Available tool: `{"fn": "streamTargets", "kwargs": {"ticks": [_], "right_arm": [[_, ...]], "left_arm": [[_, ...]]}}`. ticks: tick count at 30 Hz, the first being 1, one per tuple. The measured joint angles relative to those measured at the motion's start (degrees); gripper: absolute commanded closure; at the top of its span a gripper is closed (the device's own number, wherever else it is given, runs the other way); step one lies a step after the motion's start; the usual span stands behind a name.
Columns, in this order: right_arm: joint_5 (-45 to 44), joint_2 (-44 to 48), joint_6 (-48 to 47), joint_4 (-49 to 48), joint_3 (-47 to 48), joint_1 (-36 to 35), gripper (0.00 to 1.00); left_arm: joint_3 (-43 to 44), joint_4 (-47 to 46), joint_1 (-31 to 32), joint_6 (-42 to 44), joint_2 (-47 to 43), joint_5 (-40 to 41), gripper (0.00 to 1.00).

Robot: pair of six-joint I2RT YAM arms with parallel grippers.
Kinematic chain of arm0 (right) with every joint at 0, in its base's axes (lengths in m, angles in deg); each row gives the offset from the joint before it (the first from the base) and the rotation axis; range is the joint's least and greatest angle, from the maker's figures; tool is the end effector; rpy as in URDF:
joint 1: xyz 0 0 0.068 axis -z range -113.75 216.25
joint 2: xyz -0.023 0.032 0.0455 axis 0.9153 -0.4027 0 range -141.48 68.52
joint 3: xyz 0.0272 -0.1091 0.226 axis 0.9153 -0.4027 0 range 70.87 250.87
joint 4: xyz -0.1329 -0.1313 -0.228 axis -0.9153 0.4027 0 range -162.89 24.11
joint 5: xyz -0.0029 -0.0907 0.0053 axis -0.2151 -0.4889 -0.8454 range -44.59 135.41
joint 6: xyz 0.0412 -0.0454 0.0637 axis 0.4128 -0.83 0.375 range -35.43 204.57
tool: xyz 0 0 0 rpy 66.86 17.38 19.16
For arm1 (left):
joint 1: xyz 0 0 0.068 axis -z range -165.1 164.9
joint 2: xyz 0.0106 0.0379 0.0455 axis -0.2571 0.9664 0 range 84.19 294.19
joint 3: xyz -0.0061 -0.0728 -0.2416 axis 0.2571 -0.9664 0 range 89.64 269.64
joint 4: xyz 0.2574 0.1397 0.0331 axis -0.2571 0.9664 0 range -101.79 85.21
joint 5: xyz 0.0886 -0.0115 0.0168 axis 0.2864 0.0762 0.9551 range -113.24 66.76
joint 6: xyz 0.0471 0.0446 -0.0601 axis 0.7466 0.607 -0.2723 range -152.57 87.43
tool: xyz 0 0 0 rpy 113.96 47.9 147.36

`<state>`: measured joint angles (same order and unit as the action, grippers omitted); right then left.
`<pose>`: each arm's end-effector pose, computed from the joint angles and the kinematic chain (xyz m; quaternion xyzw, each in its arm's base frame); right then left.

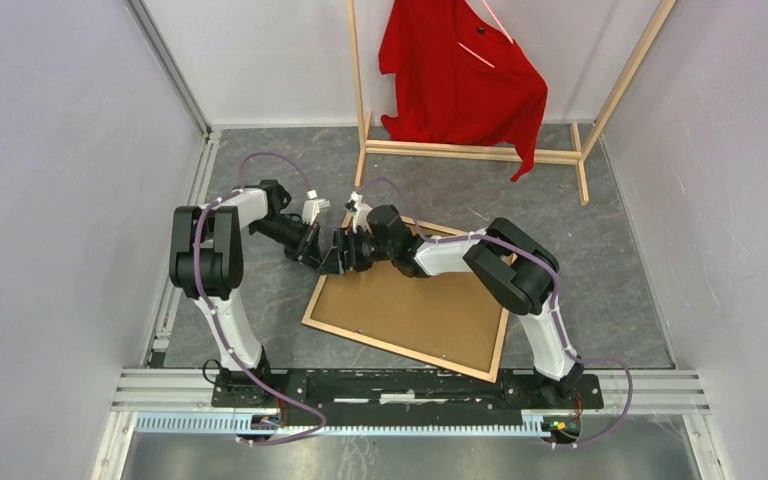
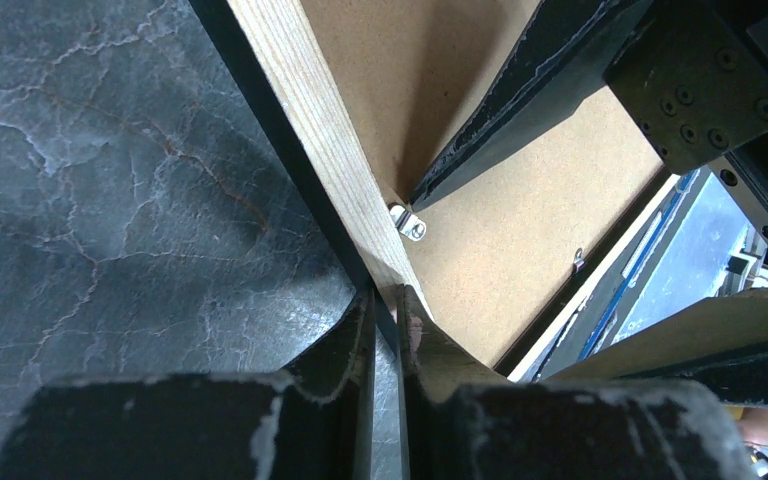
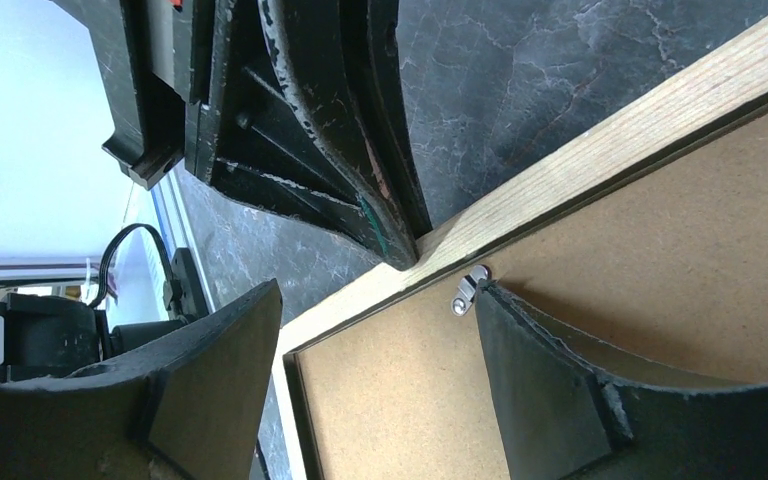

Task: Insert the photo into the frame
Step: Install the photo frame at the center of the board.

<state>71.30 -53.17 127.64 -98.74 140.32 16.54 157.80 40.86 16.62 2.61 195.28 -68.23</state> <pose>0.2948 0.4008 0.0710 -0.1659 0.8200 0.5032 0.2165 0.3391 -0.0658 0.0642 0.2744 0.8813 -0.3789 0.0669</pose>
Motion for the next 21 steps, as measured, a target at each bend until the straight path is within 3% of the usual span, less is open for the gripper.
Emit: {"fn": "streamTargets", "kwargs": {"ticks": [21], "right_arm": [[0.7,-1.07,1.66,0.02,1.31,-0.81,0.24]], "left_arm": [[-0.07,-0.04,-0.02,0.0,-0.02,-0.02,0.85]]}}
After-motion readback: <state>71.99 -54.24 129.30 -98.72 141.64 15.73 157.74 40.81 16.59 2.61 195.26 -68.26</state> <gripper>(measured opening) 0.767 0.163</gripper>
